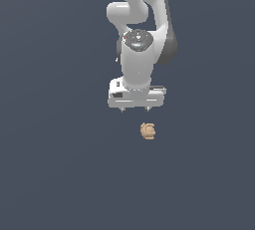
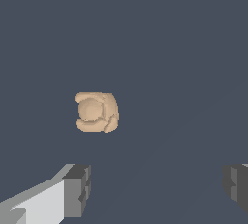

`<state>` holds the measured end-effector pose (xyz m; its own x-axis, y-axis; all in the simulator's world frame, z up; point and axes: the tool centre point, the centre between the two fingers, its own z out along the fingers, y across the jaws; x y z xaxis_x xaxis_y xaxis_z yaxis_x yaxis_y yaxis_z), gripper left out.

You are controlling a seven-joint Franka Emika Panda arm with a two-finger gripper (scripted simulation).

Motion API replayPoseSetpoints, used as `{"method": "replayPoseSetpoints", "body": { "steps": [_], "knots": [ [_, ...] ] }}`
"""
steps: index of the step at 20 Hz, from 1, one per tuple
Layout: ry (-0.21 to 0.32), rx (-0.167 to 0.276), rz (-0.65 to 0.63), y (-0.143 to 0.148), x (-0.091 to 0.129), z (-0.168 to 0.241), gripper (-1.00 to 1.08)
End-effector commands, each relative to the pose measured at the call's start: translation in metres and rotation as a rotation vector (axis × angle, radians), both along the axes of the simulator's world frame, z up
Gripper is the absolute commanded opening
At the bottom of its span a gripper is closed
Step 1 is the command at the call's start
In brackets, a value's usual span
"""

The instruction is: Pick up the object and move it to a goal position.

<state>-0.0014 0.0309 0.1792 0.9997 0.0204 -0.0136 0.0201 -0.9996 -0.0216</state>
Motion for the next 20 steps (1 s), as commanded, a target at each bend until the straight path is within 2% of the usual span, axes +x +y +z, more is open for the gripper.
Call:
{"method": "replayPoseSetpoints", "body": {
  "steps": [1,10,20],
  "knots": [
    [0.0,0.0,0.0,0.0,0.0,0.0,1.0],
    [-0.016,0.021,0.045,0.018,0.006,-0.002,1.0],
    [-0.015,0.013,0.04,0.025,0.01,-0.017,1.0]
  ]
}}
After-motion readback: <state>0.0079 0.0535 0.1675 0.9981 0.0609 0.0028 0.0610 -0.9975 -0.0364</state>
